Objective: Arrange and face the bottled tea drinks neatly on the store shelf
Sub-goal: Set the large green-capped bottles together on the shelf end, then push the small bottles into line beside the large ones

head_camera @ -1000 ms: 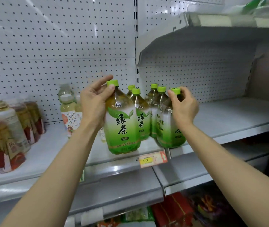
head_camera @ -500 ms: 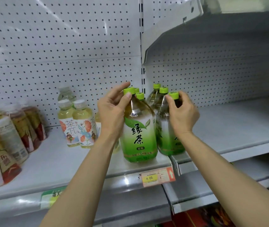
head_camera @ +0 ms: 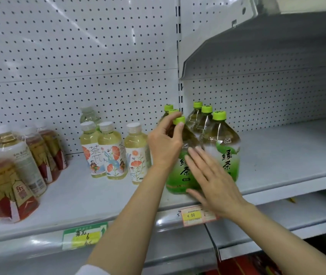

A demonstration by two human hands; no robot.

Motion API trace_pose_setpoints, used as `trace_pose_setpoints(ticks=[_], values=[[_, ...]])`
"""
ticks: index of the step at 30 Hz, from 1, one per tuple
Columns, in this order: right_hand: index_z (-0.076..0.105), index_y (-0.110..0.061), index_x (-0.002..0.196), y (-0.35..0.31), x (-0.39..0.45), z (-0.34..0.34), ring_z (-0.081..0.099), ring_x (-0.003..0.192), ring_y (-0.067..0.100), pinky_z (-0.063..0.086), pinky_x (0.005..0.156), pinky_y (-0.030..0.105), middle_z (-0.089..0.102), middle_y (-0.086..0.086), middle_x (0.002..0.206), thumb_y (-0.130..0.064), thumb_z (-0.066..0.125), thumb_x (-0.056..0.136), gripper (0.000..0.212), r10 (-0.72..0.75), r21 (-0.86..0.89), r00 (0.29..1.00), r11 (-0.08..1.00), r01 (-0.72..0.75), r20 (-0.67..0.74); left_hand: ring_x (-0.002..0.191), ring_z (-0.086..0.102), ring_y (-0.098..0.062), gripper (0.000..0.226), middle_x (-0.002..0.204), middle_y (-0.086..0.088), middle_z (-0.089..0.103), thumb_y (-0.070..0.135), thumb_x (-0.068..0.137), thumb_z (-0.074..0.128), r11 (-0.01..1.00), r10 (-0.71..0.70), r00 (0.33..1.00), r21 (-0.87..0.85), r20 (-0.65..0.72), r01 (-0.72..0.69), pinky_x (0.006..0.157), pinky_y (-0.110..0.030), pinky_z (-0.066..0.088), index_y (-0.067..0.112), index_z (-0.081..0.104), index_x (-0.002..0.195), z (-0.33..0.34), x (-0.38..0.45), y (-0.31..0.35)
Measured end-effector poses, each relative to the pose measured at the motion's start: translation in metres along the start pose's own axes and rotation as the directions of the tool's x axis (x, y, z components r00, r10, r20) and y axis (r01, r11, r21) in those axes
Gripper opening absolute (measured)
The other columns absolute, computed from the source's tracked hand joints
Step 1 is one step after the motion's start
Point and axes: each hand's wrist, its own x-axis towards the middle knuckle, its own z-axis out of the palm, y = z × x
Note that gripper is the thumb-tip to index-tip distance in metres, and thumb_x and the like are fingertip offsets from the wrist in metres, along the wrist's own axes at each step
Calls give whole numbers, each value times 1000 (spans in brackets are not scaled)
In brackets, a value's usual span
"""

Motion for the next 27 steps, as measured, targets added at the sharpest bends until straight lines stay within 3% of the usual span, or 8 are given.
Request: trace_pose_setpoints(ticks=[4, 9, 12, 16, 19, 21, 24, 27], values=[[26, -5, 152, -6, -4, 9, 13, 152, 31, 23, 118, 48, 15, 13, 163, -41, 78, 77, 99, 10, -58, 1000, 998, -10, -8, 84, 67, -11, 27, 98, 8, 71, 26, 96, 59, 986, 30, 995, 158, 95, -45, 78, -39, 56, 23, 66, 122, -5, -3, 4], [24, -4, 151, -4, -7, 12, 10, 153, 28, 27, 116, 48, 12, 13, 163, -43, 72, 79, 95, 6, -59, 999, 998, -9, -54, 142, 36, -7, 77, 157, 5, 37, 40, 94, 63, 959, -48, 927, 277, 372, -62, 115, -28, 33, 23, 22, 157, -28, -32, 1], [22, -4, 151, -5, -7, 12, 13, 152, 30, 29, 112, 51, 7, 11, 165, -43, 67, 81, 92, 10, -47, 999, 999, -12, -47, 147, 26, -11, 82, 161, 0, 28, 41, 95, 61, 928, -44, 908, 353, 417, -118, 120, -35, 28, 14, 17, 158, -32, -36, 3], [32, -2, 149, -15, -5, 5, 29, 146, 32, 39, 112, 53, 30, 16, 157, -25, 69, 88, 74, 45, 61, 991, 997, -37, -129, 147, 29, -17, 73, 160, -4, 31, 50, 98, 45, 869, 25, 860, 414, 509, -270, 120, -38, 28, 13, 24, 157, -53, -34, 5], [43, 1, 144, -32, 9, -3, 40, 141, 32, 42, 109, 49, 44, 18, 150, -18, 62, 92, 58, -14, 129, 976, 991, 42, -217, 134, 45, -23, 60, 146, -8, 50, 45, 98, 46, 763, 149, 900, 531, 410, -369, 113, -36, 35, 11, 43, 148, -91, -22, -9], [50, 4, 139, -50, 24, -5, 44, 138, 33, 41, 111, 47, 49, 20, 146, -14, 64, 92, 52, -49, 165, 969, 982, 91, -243, 122, 49, -25, 51, 135, -9, 57, 34, 97, 55, 709, 167, 957, 646, 236, -283, 105, -33, 37, 9, 50, 141, -121, 0, -21], [50, 3, 140, -73, 53, 0, 44, 137, 33, 39, 113, 48, 49, 20, 145, -13, 67, 91, 54, -41, 225, 977, 970, 89, -210, 130, 43, -26, 51, 141, -9, 50, 24, 95, 60, 671, -58, 989, 739, 134, -61, 107, -36, 35, 11, 48, 143, -155, 44, -31], [40, -1, 146, -87, 87, 9, 37, 140, 31, 33, 115, 44, 42, 19, 150, -14, 75, 85, 71, 29, 254, 990, 967, 8, -141, 137, 39, -26, 53, 148, -10, 43, 30, 100, 54, 622, -302, 919, 783, 254, -13, 106, -39, 36, 13, 41, 148, -161, 85, -34]])
